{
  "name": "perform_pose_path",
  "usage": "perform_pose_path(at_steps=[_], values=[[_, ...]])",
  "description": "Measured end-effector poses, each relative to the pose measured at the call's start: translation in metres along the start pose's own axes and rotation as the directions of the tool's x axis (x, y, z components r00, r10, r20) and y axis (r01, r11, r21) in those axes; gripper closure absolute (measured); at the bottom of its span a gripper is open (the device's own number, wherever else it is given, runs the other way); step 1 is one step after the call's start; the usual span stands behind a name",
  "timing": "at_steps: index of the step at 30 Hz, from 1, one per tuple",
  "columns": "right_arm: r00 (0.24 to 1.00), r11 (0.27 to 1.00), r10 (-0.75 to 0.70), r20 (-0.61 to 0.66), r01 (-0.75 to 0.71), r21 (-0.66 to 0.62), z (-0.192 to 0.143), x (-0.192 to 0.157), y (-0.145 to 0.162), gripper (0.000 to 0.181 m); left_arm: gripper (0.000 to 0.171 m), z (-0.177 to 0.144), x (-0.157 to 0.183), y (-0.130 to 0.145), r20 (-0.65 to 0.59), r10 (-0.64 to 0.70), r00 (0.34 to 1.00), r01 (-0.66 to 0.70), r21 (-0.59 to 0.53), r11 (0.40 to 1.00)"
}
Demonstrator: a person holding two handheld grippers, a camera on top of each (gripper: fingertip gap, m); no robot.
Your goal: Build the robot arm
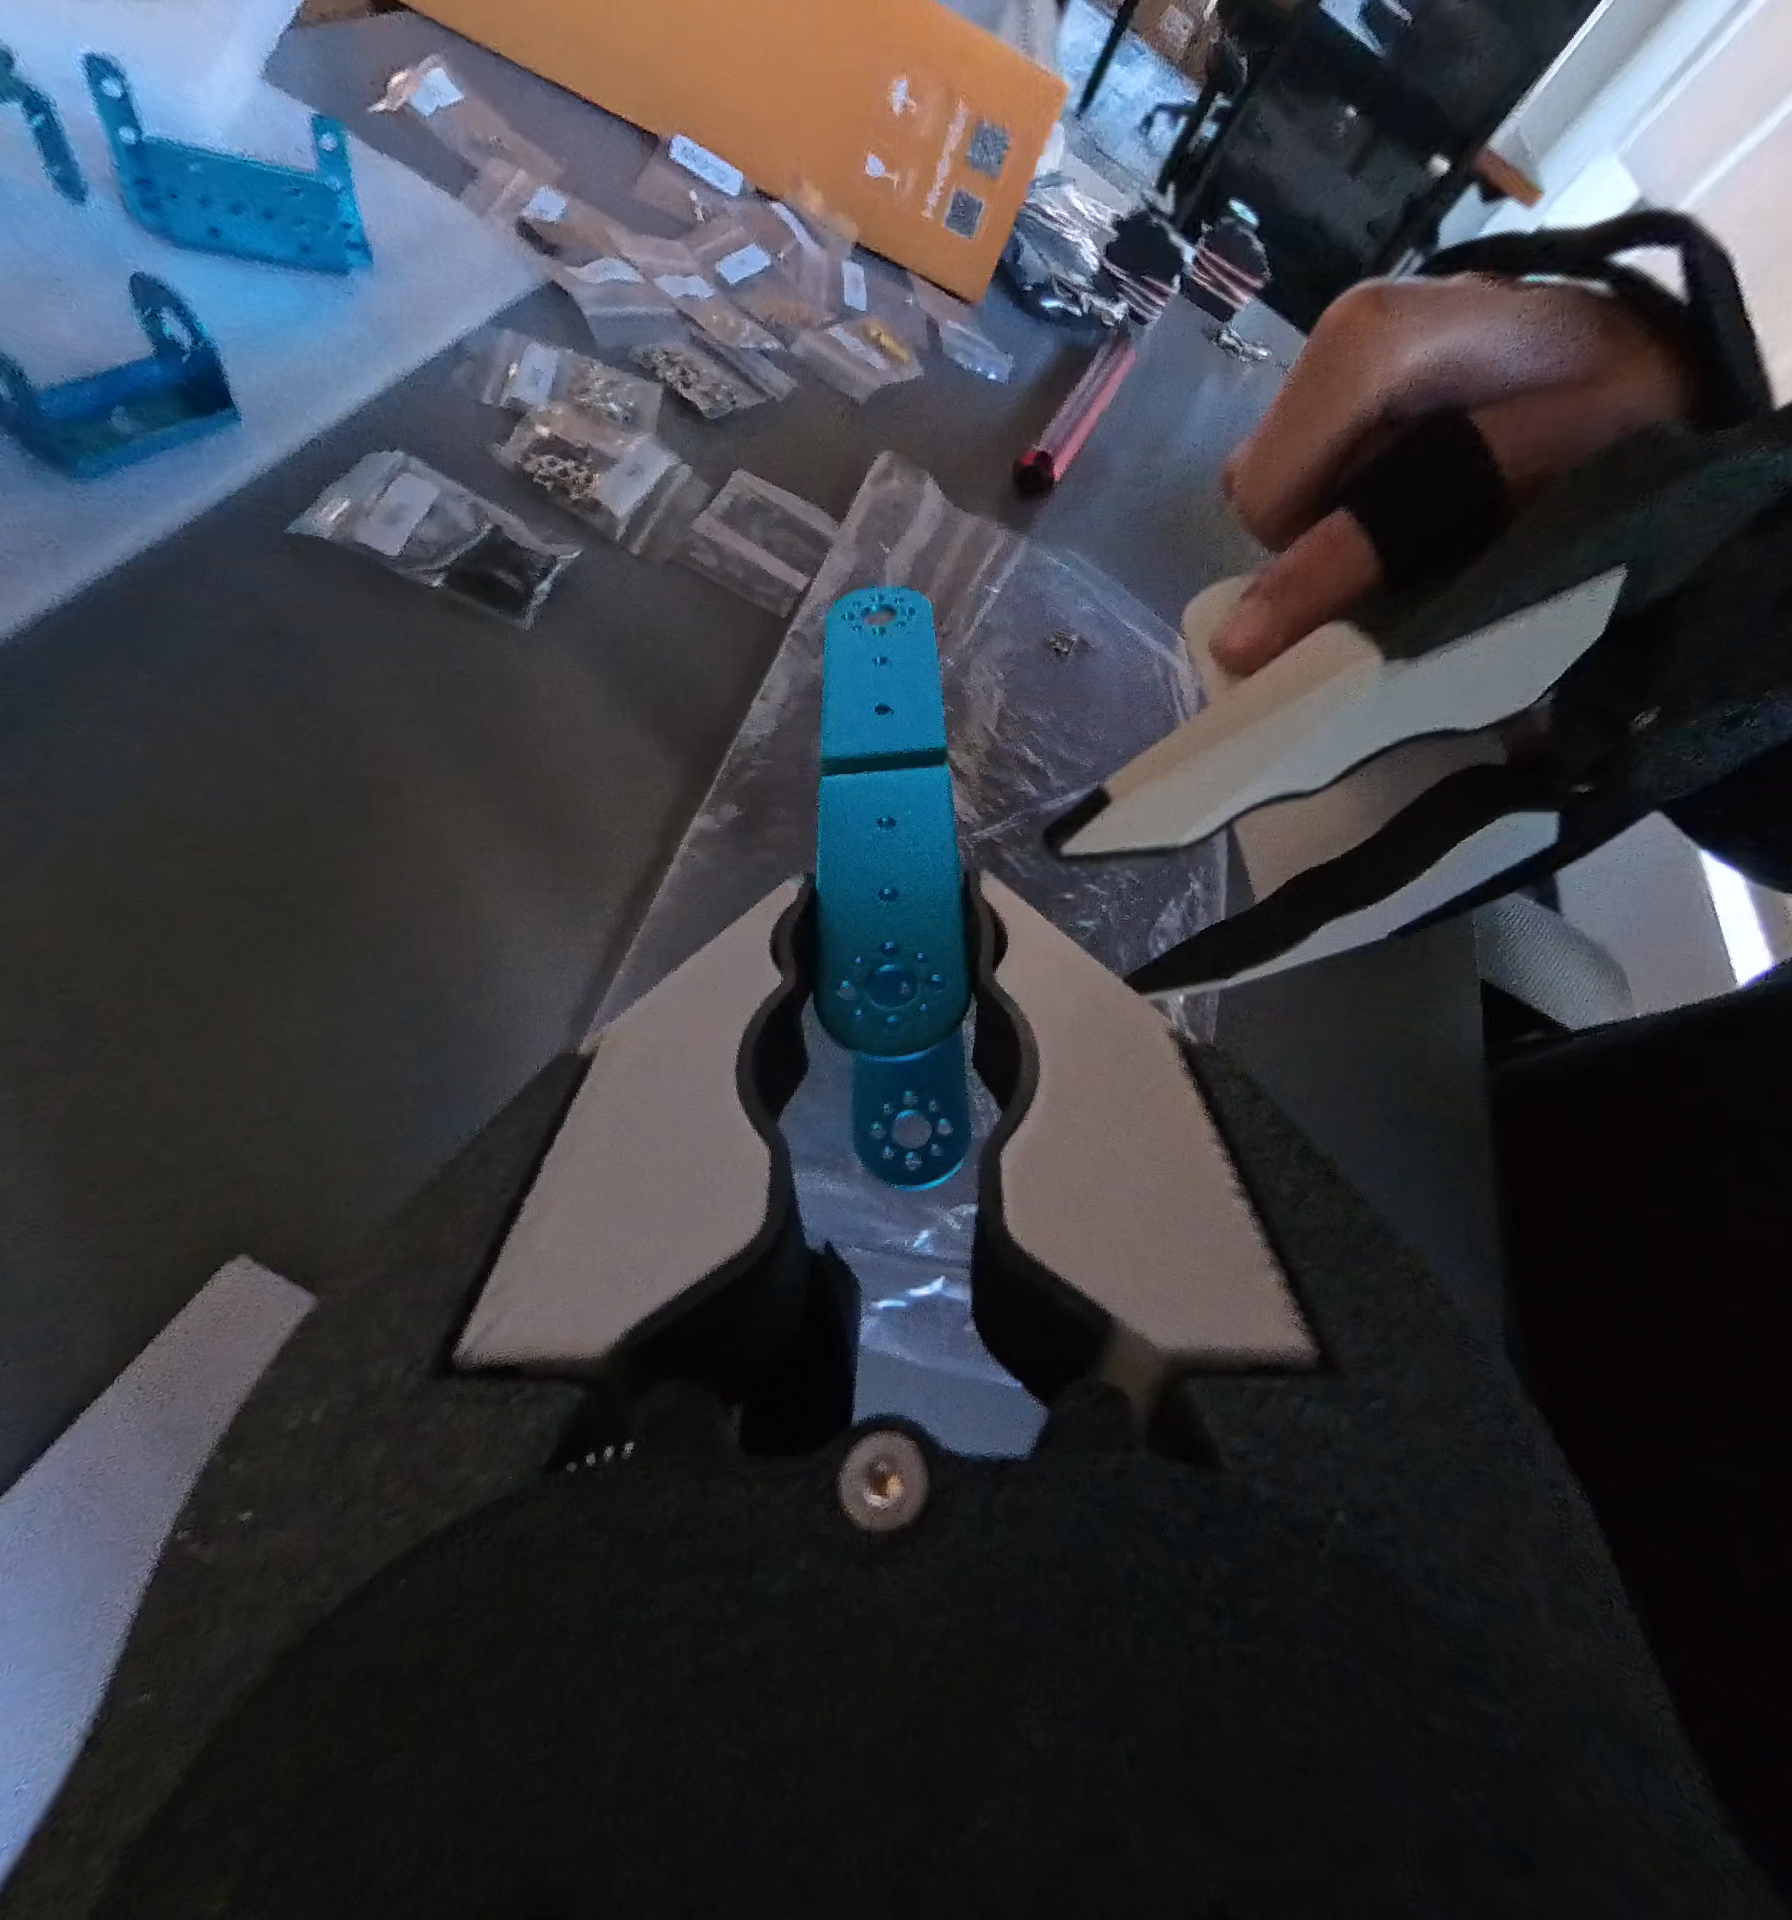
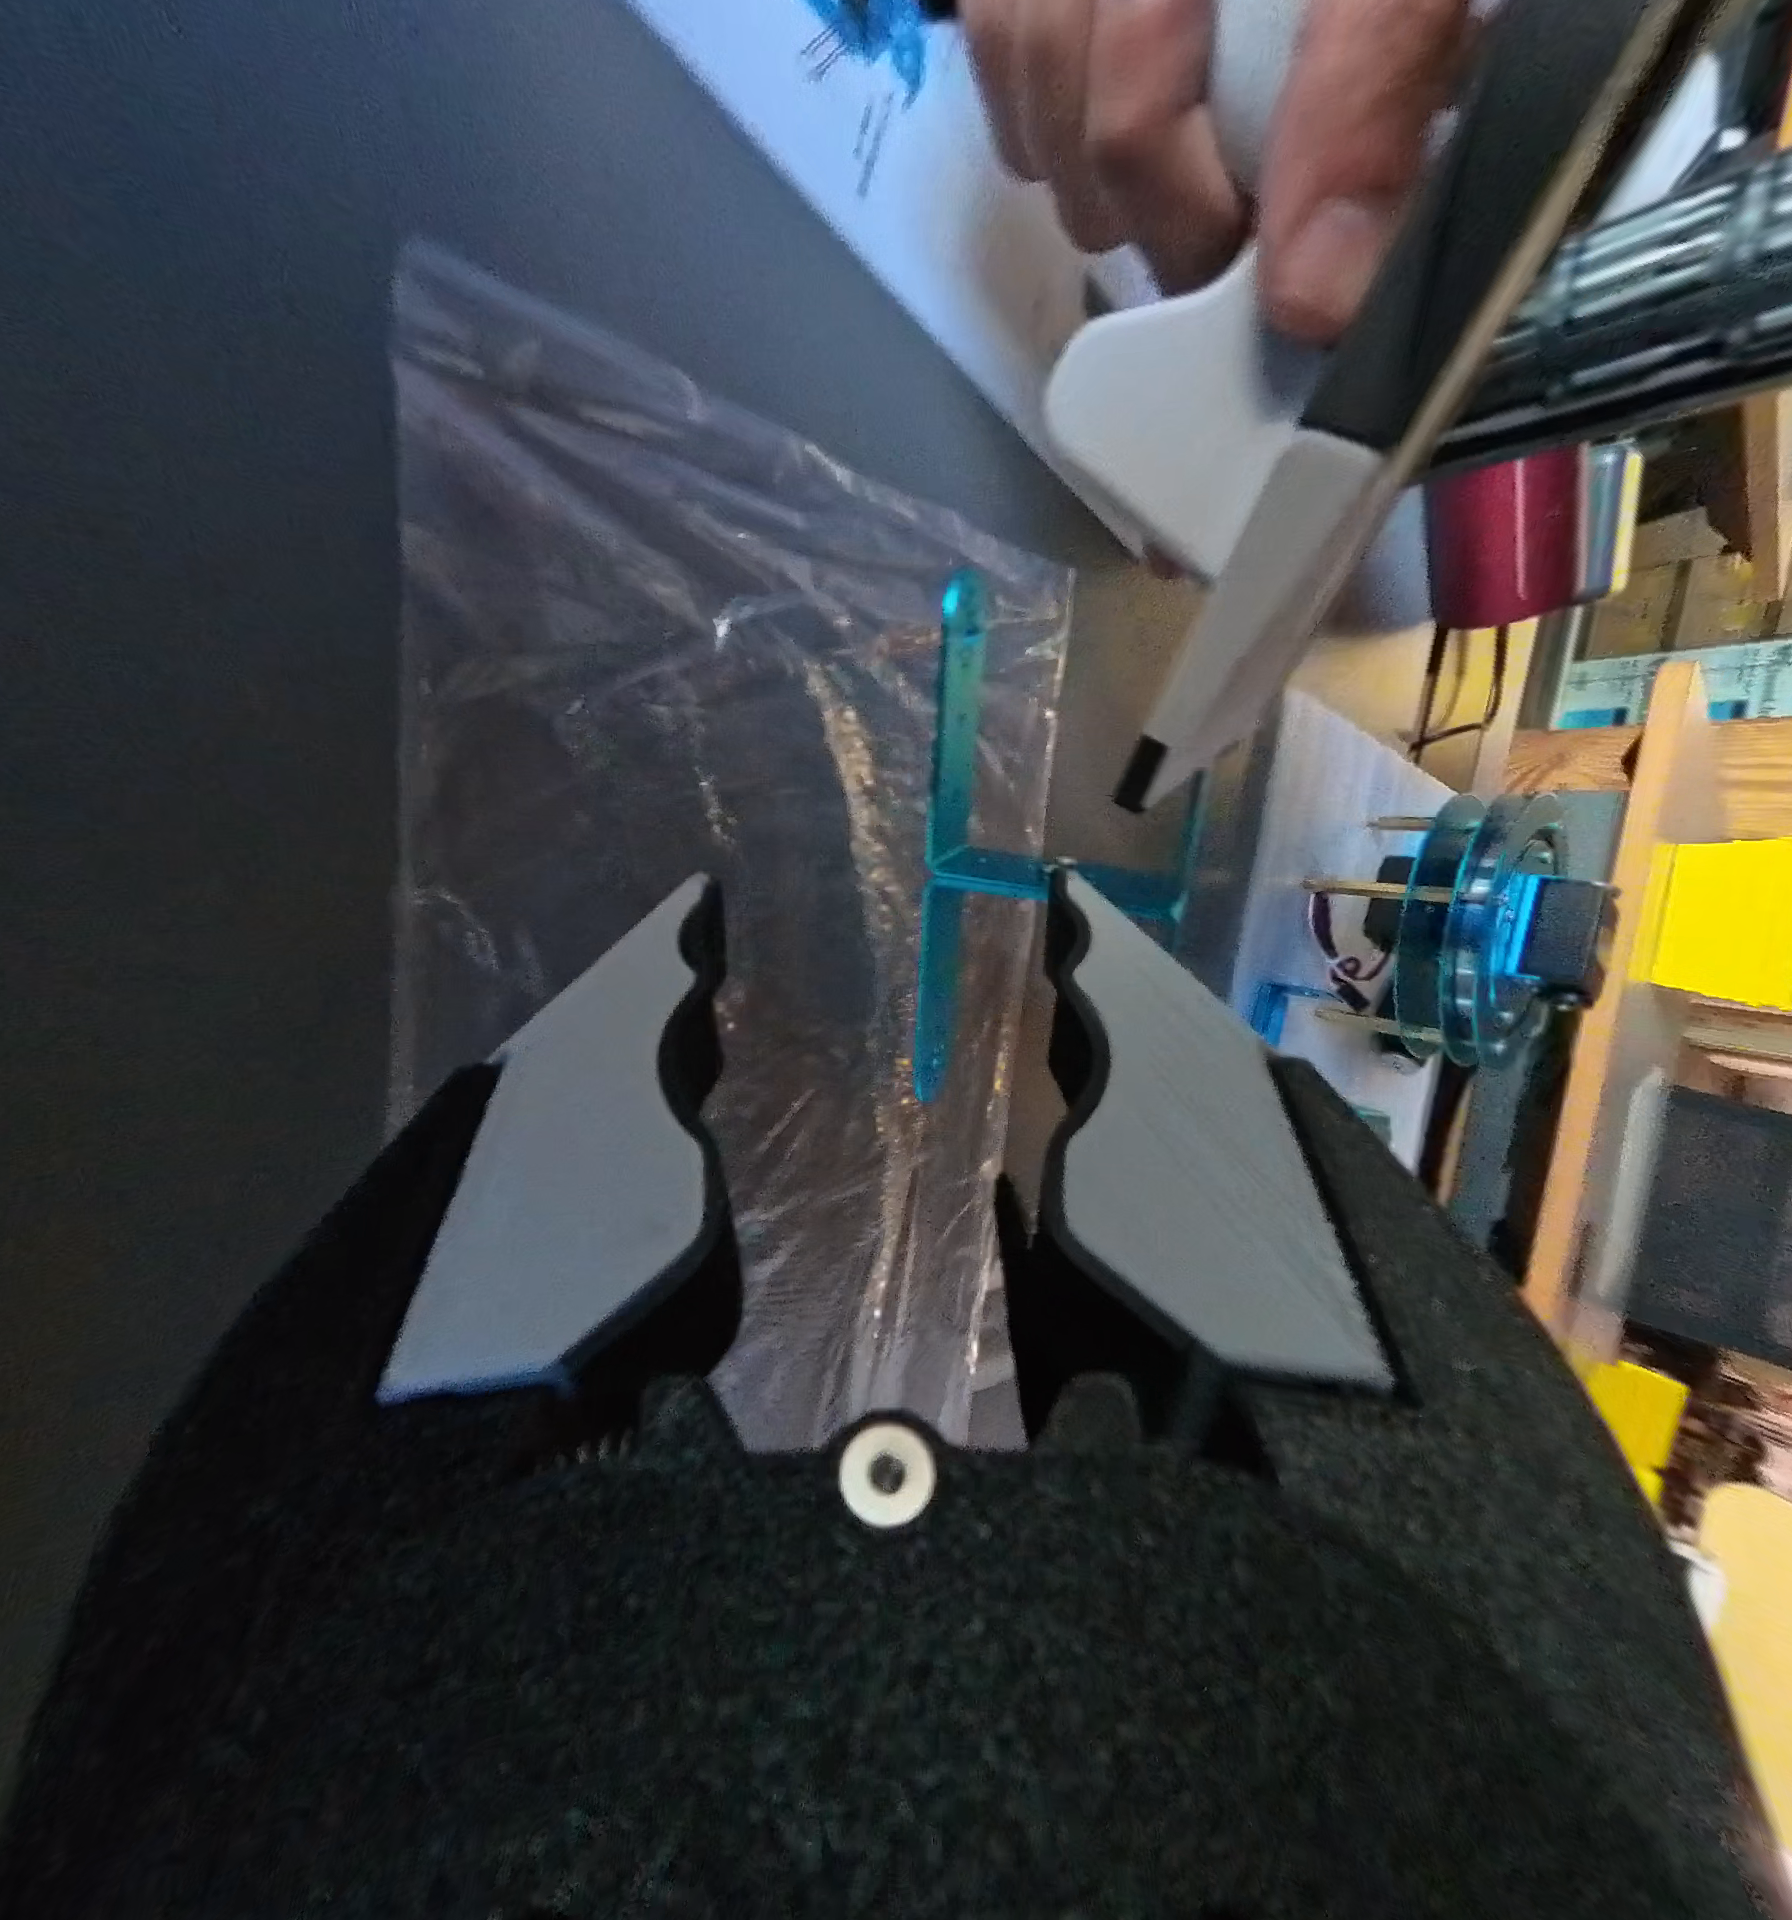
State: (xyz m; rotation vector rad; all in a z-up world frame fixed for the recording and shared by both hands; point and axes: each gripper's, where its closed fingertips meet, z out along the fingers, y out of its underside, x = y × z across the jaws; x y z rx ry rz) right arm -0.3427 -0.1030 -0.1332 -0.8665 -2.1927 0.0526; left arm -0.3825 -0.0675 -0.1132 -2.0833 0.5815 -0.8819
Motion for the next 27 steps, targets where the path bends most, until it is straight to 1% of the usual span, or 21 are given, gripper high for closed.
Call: perform_pose_path(at_steps=[2,3,5,7,9,10,13,15,16,18,20,21,22,23,25,26,27], values=[[0.999,1.000,0.021,0.026,-0.022,0.019,0.003,0.008,0.001,0.119,0.145,0.001,-0.007,0.004,0.020,-0.036,0.999,0.036,-0.012,0.999],[1.000,0.999,0.021,0.016,-0.022,0.030,0.007,0.014,-0.001,0.121,0.145,0.002,-0.010,0.007,0.028,-0.044,0.999,0.044,-0.023,0.999],[0.999,0.999,0.024,0.047,-0.026,0.038,0.019,0.013,-0.001,0.125,0.145,0.005,-0.011,0.012,0.021,-0.066,0.998,0.067,-0.034,0.997],[0.998,1.000,0.015,0.060,-0.015,0.005,0.032,0.011,0.004,0.129,0.145,0.008,-0.012,0.015,0.012,-0.088,0.996,0.089,-0.039,0.995],[0.999,0.998,-0.044,0.009,0.044,-0.049,0.039,0.017,0.014,0.133,0.145,0.008,-0.012,0.017,0.006,-0.090,0.996,0.090,-0.044,0.995],[0.998,0.996,-0.062,-0.009,0.061,-0.057,0.041,0.020,0.016,0.136,0.145,0.008,-0.013,0.017,0.003,-0.094,0.996,0.094,-0.040,0.995],[0.997,0.994,-0.074,0.005,0.074,-0.075,0.046,0.020,0.018,0.142,0.145,0.008,-0.016,0.018,-0.006,-0.112,0.994,0.112,-0.040,0.993],[0.994,0.990,-0.107,-0.012,0.105,-0.098,0.048,0.022,0.020,0.145,0.145,0.009,-0.018,0.020,-0.018,-0.128,0.992,0.127,-0.040,0.991],[0.993,0.987,-0.120,-0.018,0.117,-0.109,0.048,0.023,0.020,0.149,0.145,0.009,-0.018,0.020,-0.024,-0.133,0.991,0.132,-0.041,0.990],[0.991,0.985,-0.133,-0.019,0.130,-0.117,0.046,0.022,0.019,0.150,0.145,0.008,-0.018,0.021,-0.034,-0.124,0.992,0.122,-0.041,0.992],[0.983,0.976,-0.178,-0.034,0.172,-0.132,0.041,0.022,0.019,0.152,0.145,0.008,-0.019,0.021,-0.039,-0.129,0.991,0.127,-0.037,0.991],[0.977,0.971,-0.207,-0.048,0.199,-0.134,0.038,0.023,0.018,0.174,0.145,0.008,-0.020,0.021,-0.036,-0.130,0.991,0.129,-0.036,0.991],[0.973,0.970,-0.221,-0.066,0.212,-0.117,0.034,0.024,0.014,0.181,0.145,0.008,-0.021,0.021,-0.035,-0.127,0.991,0.126,-0.036,0.991],[0.976,0.972,-0.213,-0.048,0.207,-0.107,0.033,0.021,0.013,0.178,0.145,0.008,-0.020,0.021,-0.033,-0.119,0.992,0.118,-0.035,0.992],[0.985,0.978,-0.174,-0.014,0.171,-0.121,0.036,0.018,0.015,0.141,0.145,0.008,-0.019,0.021,-0.027,-0.102,0.994,0.101,-0.039,0.994],[0.986,0.978,-0.164,-0.002,0.163,-0.133,0.040,0.016,0.019,0.131,0.145,0.009,-0.018,0.021,-0.022,-0.092,0.995,0.091,-0.042,0.995],[0.986,0.976,-0.164,0.003,0.163,-0.144,0.044,0.016,0.021,0.127,0.145,0.009,-0.018,0.021,-0.016,-0.087,0.996,0.087,-0.043,0.995]])
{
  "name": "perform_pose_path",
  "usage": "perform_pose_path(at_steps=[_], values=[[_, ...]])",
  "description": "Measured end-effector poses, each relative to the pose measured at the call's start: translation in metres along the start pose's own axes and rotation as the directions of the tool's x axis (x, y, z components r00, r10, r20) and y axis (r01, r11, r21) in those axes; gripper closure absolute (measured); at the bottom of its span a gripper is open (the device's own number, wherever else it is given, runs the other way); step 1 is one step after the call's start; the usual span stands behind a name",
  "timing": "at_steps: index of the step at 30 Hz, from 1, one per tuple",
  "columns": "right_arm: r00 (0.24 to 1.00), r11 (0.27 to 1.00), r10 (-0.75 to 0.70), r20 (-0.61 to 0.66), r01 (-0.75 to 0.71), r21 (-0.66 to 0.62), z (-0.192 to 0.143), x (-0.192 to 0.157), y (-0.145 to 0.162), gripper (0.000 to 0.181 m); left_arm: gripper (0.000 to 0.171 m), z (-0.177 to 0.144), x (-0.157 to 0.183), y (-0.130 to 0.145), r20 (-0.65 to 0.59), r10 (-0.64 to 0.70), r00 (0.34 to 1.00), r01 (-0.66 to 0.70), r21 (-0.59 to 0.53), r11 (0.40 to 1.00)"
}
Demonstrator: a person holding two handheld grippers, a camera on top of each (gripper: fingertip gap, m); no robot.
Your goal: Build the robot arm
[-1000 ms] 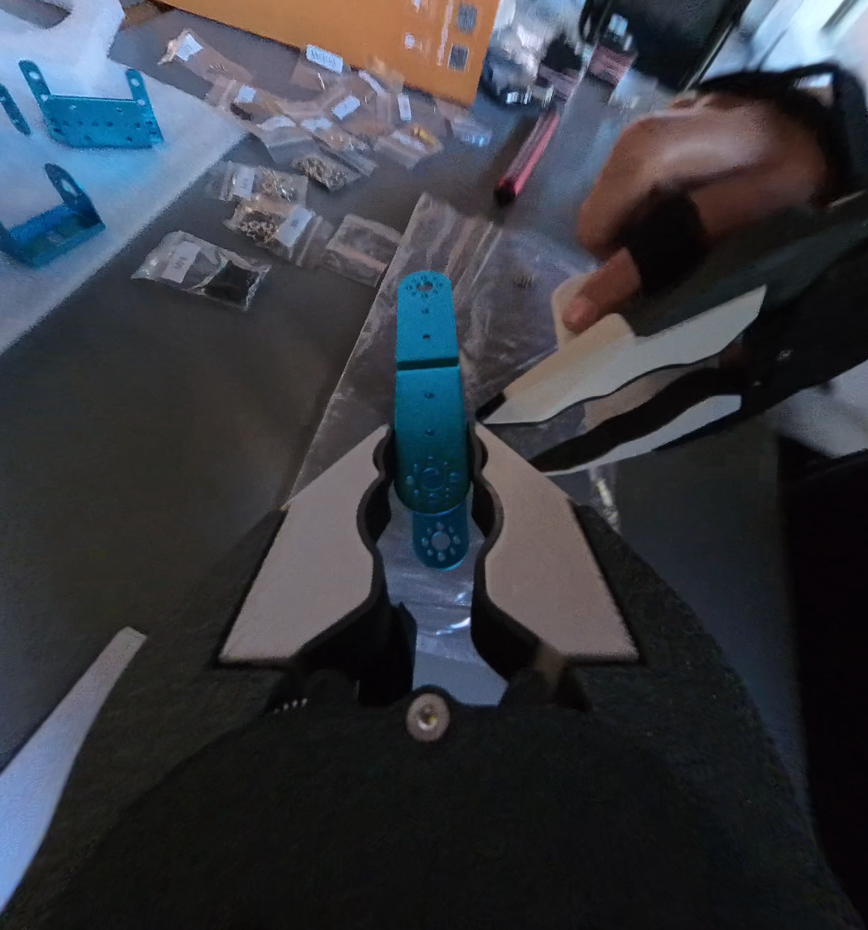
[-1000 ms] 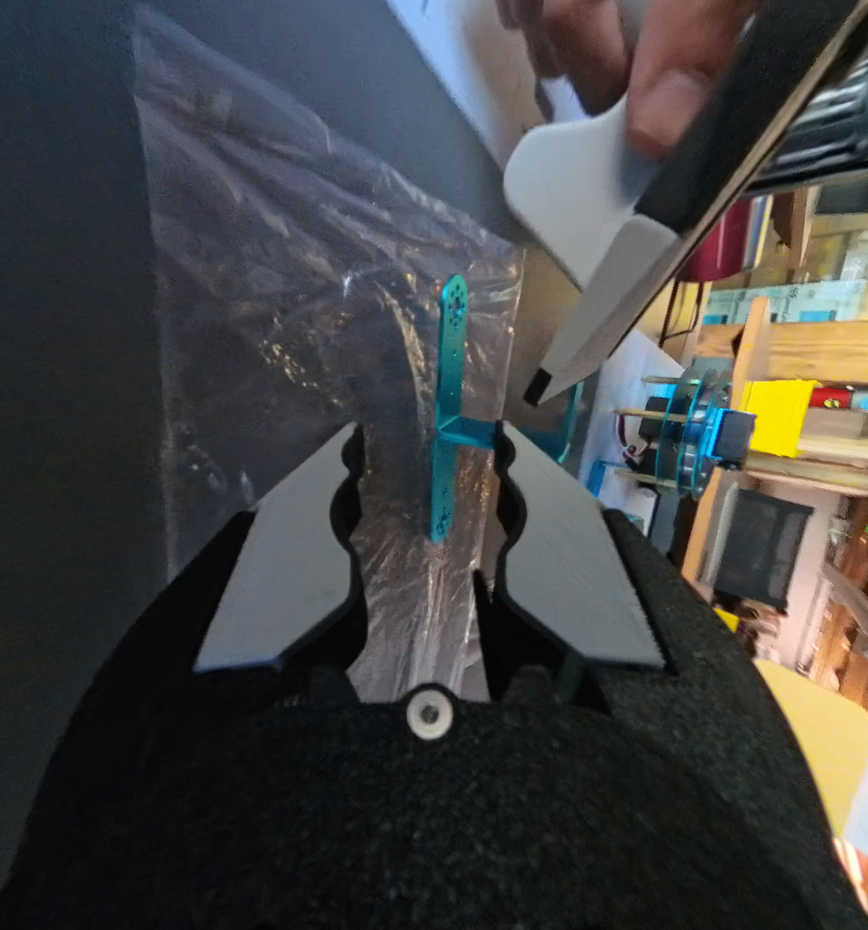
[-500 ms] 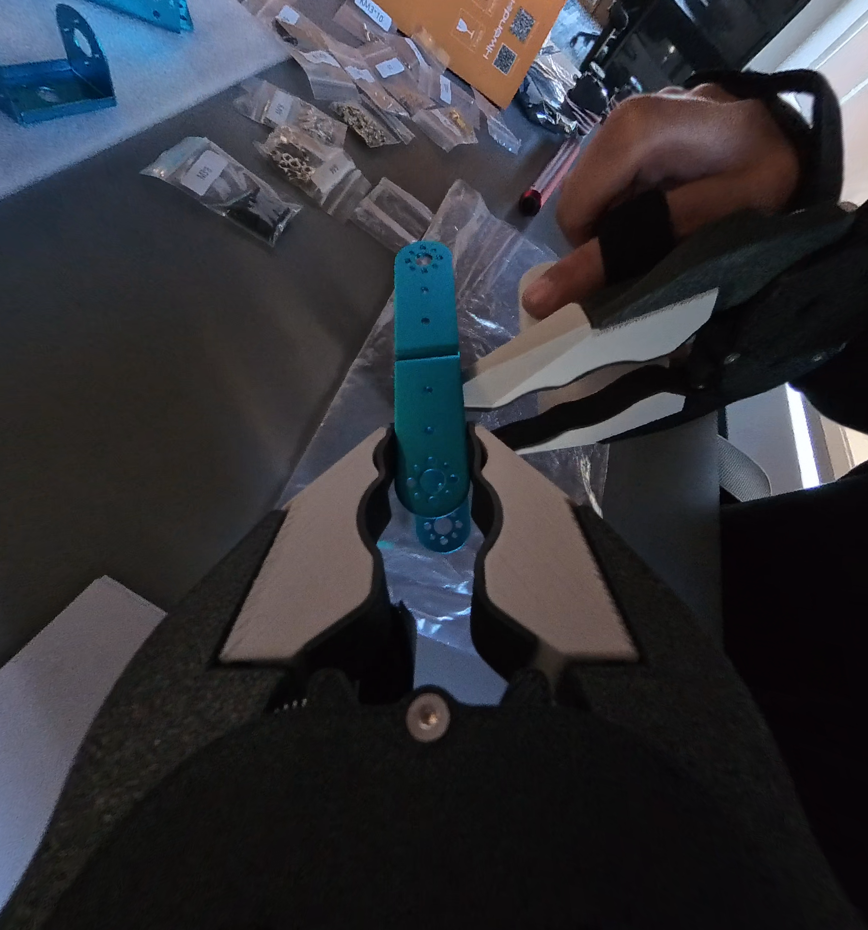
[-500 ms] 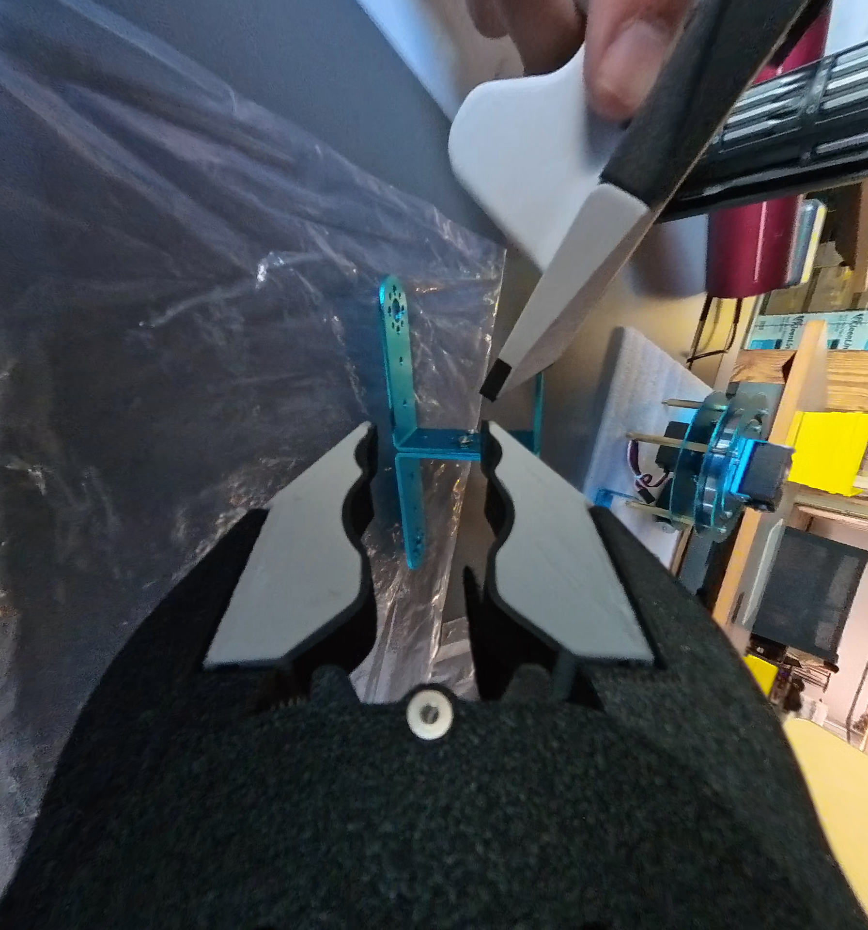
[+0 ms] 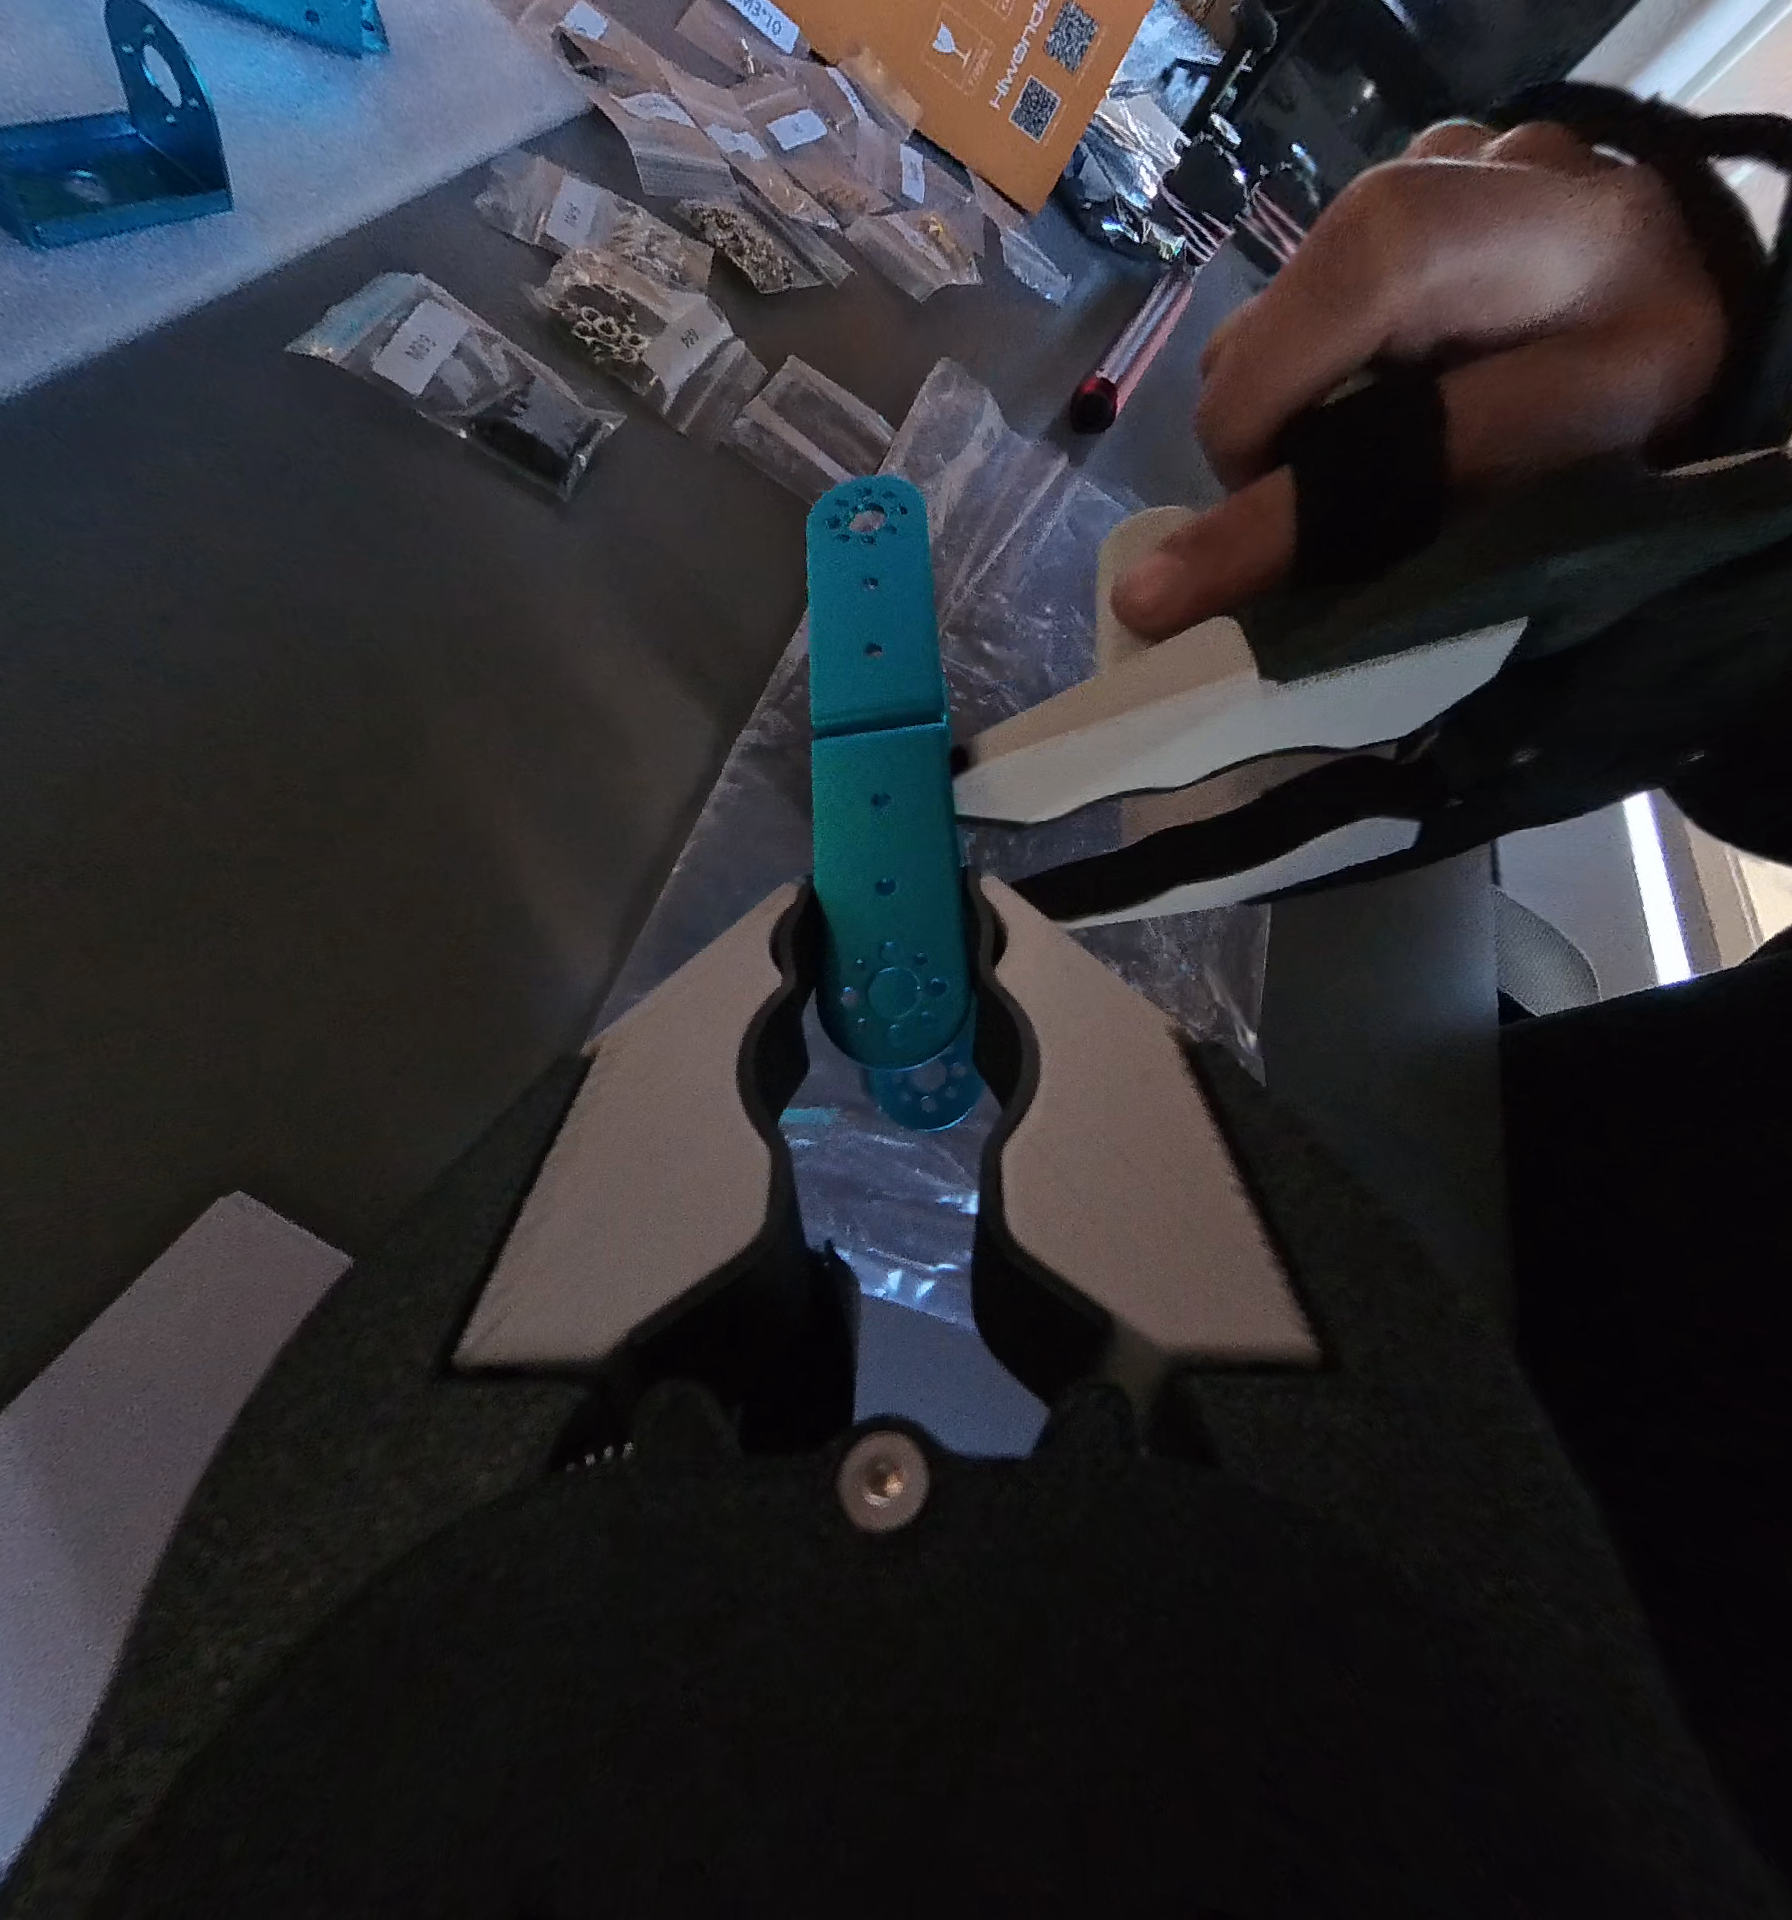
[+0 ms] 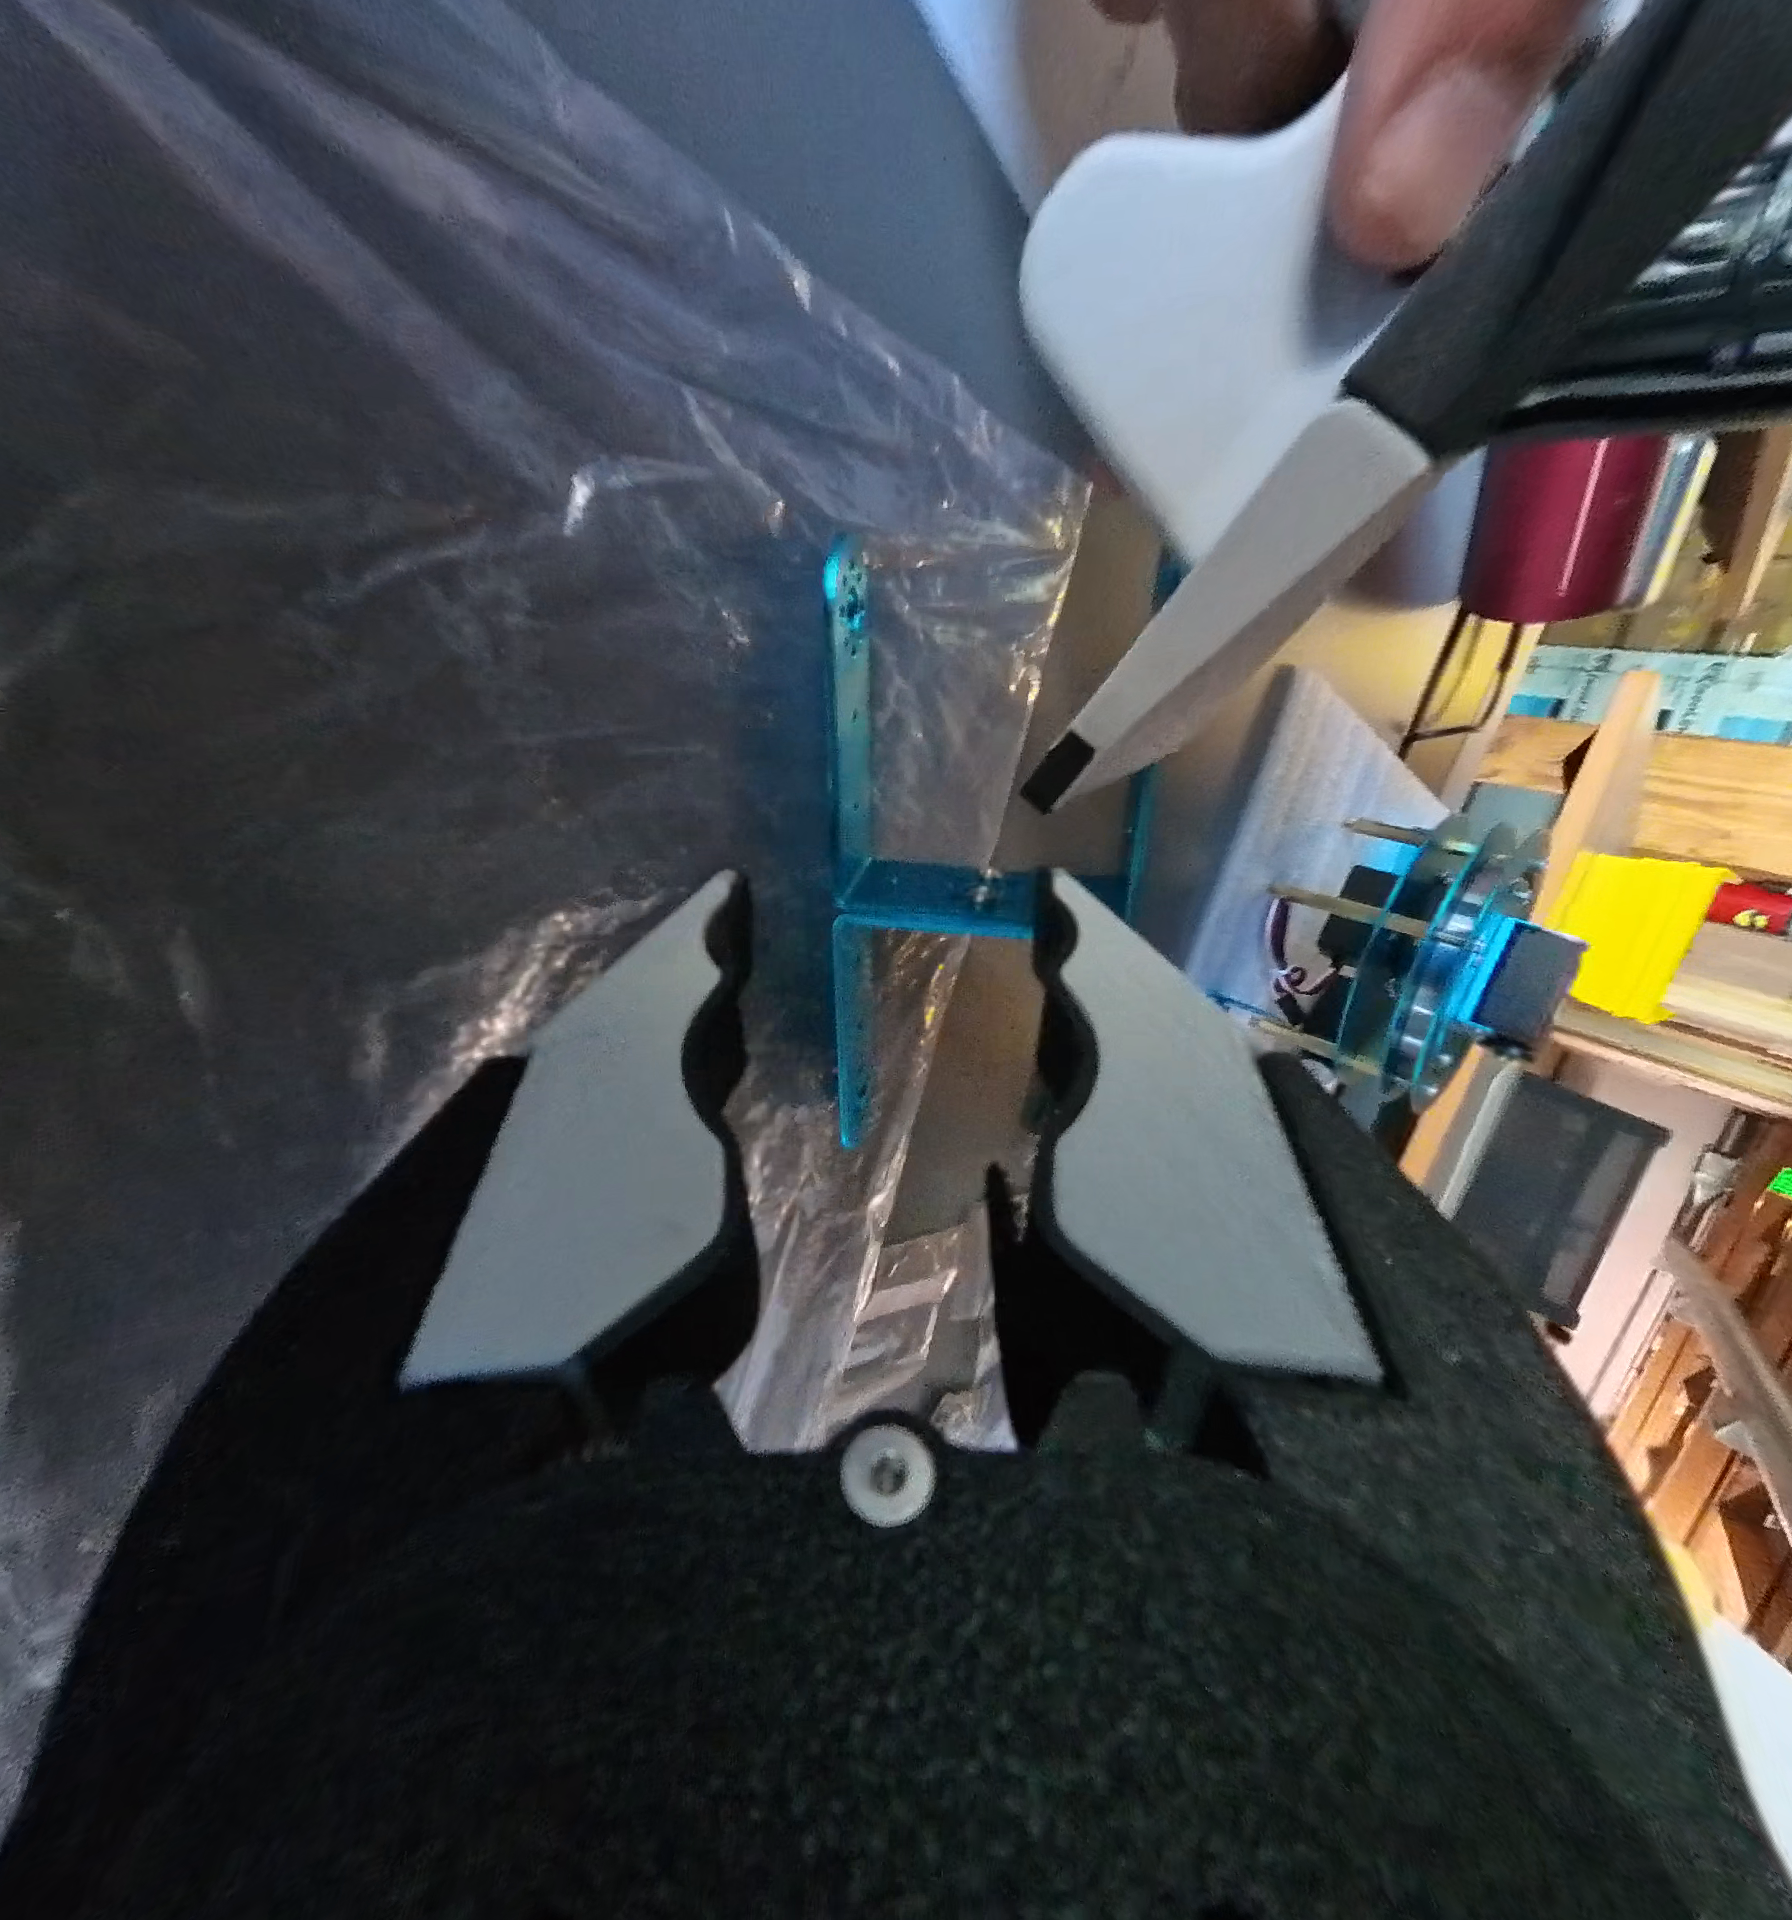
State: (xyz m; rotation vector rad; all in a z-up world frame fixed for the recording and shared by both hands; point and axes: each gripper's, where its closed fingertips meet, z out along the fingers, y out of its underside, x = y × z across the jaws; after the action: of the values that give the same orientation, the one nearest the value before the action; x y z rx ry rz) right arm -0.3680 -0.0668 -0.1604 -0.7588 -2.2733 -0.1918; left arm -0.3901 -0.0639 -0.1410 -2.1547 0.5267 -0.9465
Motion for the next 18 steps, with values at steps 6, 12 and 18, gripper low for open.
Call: perform_pose_path(at_steps=[6,12,18], values=[[1.000,1.000,-0.004,-0.027,0.004,-0.003,0.0023,0.0059,0.0003,0.149,0.145,0.0003,-0.0003,0.0001,0.003,0.001,1.000,-0.001,0.000,1.000],[0.996,0.998,-0.058,-0.060,0.056,-0.033,0.0017,0.0072,0.0004,0.151,0.145,0.0000,-0.0018,0.0004,0.001,-0.015,1.000,0.015,0.001,1.000],[0.996,0.997,-0.062,-0.059,0.059,-0.046,0.0024,0.0082,0.0007,0.151,0.146,-0.0004,-0.0033,0.0005,0.013,-0.010,1.000,0.010,-0.002,1.000]])
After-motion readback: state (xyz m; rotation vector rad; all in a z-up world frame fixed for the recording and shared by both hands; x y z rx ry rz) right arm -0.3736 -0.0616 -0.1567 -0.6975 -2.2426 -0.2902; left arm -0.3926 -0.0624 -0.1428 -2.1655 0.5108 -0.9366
